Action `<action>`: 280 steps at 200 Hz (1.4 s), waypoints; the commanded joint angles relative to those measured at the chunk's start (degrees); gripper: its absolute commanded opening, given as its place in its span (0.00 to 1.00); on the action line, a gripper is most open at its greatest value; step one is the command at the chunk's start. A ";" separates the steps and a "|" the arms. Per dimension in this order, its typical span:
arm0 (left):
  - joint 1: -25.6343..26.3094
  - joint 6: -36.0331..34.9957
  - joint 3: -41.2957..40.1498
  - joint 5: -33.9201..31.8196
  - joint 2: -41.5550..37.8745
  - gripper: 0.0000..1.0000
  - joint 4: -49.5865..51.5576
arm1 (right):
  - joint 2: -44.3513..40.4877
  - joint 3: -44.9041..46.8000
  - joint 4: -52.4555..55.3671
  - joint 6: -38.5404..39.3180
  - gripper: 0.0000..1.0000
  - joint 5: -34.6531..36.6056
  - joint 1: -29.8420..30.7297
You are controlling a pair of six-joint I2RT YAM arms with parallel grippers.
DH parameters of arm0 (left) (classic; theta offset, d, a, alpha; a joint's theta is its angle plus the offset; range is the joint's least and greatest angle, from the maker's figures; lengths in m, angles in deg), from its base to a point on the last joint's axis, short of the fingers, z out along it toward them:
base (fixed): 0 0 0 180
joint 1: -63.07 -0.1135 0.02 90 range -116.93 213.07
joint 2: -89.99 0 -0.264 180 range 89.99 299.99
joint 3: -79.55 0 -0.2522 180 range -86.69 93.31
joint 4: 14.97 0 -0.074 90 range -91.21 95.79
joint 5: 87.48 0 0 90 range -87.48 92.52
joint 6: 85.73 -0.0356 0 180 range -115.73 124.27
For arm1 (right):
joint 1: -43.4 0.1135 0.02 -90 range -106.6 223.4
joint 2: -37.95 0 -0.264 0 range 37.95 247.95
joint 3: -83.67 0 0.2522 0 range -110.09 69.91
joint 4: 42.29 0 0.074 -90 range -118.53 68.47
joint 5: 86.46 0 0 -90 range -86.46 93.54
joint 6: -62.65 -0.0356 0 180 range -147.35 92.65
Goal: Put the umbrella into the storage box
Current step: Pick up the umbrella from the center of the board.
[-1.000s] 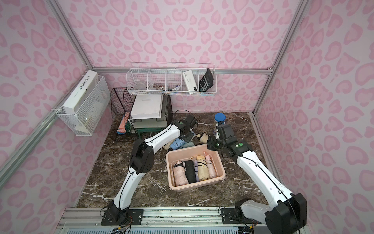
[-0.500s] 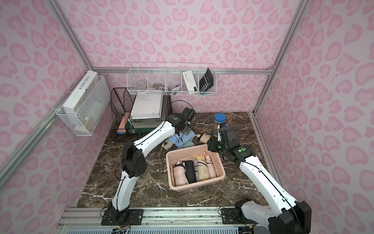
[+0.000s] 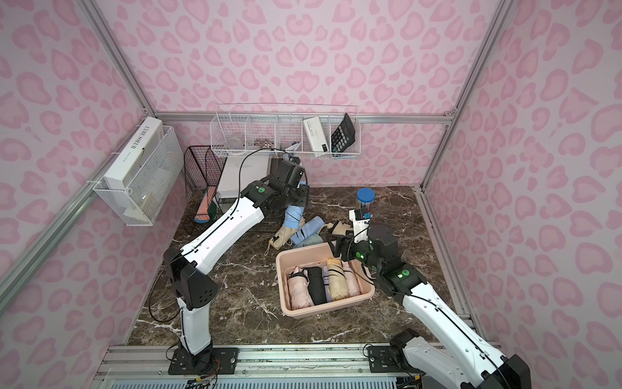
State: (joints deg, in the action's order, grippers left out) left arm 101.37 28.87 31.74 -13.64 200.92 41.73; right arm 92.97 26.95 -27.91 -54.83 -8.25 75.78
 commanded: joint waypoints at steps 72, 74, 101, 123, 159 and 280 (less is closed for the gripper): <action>-2.44 24.51 -26.66 12.77 -17.26 0.58 -19.01 | 15.58 -4.69 -20.32 1.38 0.80 -11.12 4.38; -2.44 24.59 -26.91 12.81 -17.36 0.58 -19.09 | 16.00 -4.88 -20.60 1.45 0.80 -11.25 4.56; -2.53 26.30 -29.15 13.35 -19.05 0.58 -19.76 | 21.30 -7.59 -23.13 -0.25 0.81 -12.31 5.32; -2.87 28.02 -30.73 13.86 -20.33 0.58 -20.67 | 25.61 -9.91 -24.96 -3.39 0.81 -15.04 5.40; -3.26 29.25 -31.33 14.23 -21.48 0.58 -20.39 | 29.55 -11.81 -24.75 -4.27 0.73 -15.82 6.03; -3.35 28.86 -32.78 13.08 -22.76 0.84 -19.80 | 32.88 -14.78 -26.42 -5.30 0.17 -16.21 5.62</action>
State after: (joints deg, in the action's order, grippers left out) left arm 97.96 59.58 -1.15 0.06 179.02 23.17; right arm 126.26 12.75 -52.28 -60.10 -23.99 81.58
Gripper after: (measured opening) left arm 0.771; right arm 0.195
